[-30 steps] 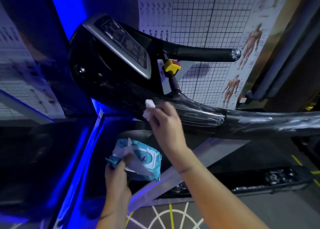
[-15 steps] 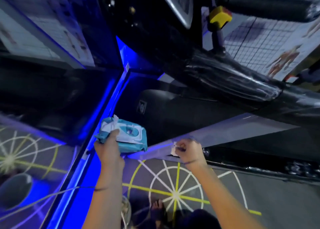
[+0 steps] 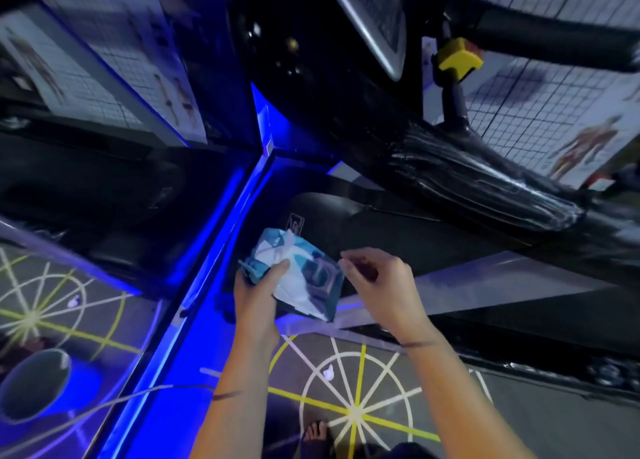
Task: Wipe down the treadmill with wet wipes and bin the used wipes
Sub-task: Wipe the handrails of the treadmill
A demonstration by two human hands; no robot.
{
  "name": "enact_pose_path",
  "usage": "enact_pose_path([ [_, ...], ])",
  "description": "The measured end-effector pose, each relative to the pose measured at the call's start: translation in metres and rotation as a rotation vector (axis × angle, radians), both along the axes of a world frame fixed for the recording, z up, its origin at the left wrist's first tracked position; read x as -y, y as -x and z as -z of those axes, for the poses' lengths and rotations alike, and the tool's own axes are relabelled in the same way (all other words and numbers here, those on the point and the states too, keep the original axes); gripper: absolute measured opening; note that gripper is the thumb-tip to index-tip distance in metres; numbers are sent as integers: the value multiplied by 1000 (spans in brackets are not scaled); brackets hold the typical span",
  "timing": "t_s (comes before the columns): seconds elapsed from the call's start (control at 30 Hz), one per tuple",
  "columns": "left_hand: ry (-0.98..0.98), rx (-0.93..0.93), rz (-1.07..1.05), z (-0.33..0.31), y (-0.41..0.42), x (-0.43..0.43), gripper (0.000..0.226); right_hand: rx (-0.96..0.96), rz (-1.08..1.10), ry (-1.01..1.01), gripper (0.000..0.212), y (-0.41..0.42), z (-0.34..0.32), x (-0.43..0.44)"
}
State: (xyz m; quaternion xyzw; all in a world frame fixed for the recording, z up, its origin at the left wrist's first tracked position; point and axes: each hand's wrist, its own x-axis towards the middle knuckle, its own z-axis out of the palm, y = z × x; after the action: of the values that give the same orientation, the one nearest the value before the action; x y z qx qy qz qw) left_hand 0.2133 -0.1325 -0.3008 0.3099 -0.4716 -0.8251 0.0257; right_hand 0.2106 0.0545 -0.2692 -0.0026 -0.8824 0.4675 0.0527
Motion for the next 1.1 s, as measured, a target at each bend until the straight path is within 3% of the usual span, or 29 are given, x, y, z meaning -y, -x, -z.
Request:
enact_pose_path([
  [0.13, -74, -112, 231, -33, 4, 0, 59, -130, -96, -8, 20, 4, -33, 17],
  [0.3, -6, -188, 385, -61, 2, 2, 59, -146, -196, -8, 48, -2, -56, 21],
  [0.47, 98, -211, 507, -74, 5, 0, 45, -166, -158, 30, 63, -12, -72, 18],
  [0.53, 152, -249, 575, -78, 5, -3, 50, -201, -145, 20, 51, -13, -80, 14],
  [0.63, 146, -279, 659, -80, 5, -7, 48, -212, -67, 18, 14, -12, -88, 5],
  [0.7, 109, -280, 675, -79, 6, -10, 49, -197, 8, 59, 13, -13, -88, 0],
  [0.8, 56, -222, 637, -79, 9, -11, 65, -197, 86, 286, 16, -16, -93, -2],
  [0.93, 70, -125, 481, -71, 18, -5, 35, -230, 198, 381, 27, -17, -101, -13],
  [1.03, 72, -107, 381, -63, 25, -1, 33, -198, 243, 453, 20, -17, -109, -18],
  [1.1, 85, -100, 352, -62, 26, 2, 30, -110, 236, 644, 25, -19, -116, -19],
])
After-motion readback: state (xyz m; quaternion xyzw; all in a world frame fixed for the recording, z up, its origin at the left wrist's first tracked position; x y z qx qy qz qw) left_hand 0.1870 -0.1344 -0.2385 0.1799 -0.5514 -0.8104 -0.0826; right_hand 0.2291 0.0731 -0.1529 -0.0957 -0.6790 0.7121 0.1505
